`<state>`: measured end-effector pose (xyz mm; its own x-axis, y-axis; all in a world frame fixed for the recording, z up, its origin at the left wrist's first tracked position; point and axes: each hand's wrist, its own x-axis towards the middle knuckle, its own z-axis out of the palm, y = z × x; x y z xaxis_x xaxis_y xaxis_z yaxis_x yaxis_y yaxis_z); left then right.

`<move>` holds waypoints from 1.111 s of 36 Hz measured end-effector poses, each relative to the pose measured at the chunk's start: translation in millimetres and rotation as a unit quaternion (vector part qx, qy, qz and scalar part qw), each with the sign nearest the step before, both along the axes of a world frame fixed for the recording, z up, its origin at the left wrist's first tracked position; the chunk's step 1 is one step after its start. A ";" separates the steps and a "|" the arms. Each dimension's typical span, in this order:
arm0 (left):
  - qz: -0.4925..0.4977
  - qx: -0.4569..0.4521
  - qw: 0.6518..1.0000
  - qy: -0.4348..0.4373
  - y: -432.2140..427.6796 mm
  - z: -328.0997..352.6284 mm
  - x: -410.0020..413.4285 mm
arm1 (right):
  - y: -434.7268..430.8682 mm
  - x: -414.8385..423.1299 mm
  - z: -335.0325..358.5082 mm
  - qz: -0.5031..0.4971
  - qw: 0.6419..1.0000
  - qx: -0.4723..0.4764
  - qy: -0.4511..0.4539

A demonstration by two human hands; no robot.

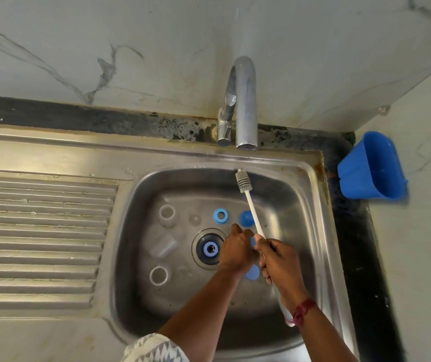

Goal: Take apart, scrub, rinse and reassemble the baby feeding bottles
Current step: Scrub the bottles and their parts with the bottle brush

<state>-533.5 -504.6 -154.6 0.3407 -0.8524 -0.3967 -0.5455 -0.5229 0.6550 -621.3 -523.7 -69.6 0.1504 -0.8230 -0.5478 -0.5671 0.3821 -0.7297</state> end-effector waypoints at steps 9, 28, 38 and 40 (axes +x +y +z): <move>0.082 -0.039 0.996 0.026 14.3 13.7 19.1 | 2.2 -1.7 2.2 0.015 1.000 0.001 0.000; 0.504 -0.300 0.775 0.236 70.3 106.9 129.7 | 43.2 15.1 22.7 0.191 0.970 -0.125 0.081; 0.564 -0.326 0.720 0.239 110.6 136.0 169.6 | 60.0 42.3 47.0 0.265 0.941 -0.209 0.029; 0.566 -0.326 0.712 0.258 114.6 141.6 173.9 | 62.3 46.1 53.3 0.287 0.930 -0.229 0.035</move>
<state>-359.5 -390.0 -13.0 0.9082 -0.2084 -0.3629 0.3841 0.0712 0.9205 -575.1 -461.4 -16.3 0.6134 -0.7678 -0.1852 -0.6336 -0.3383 -0.6957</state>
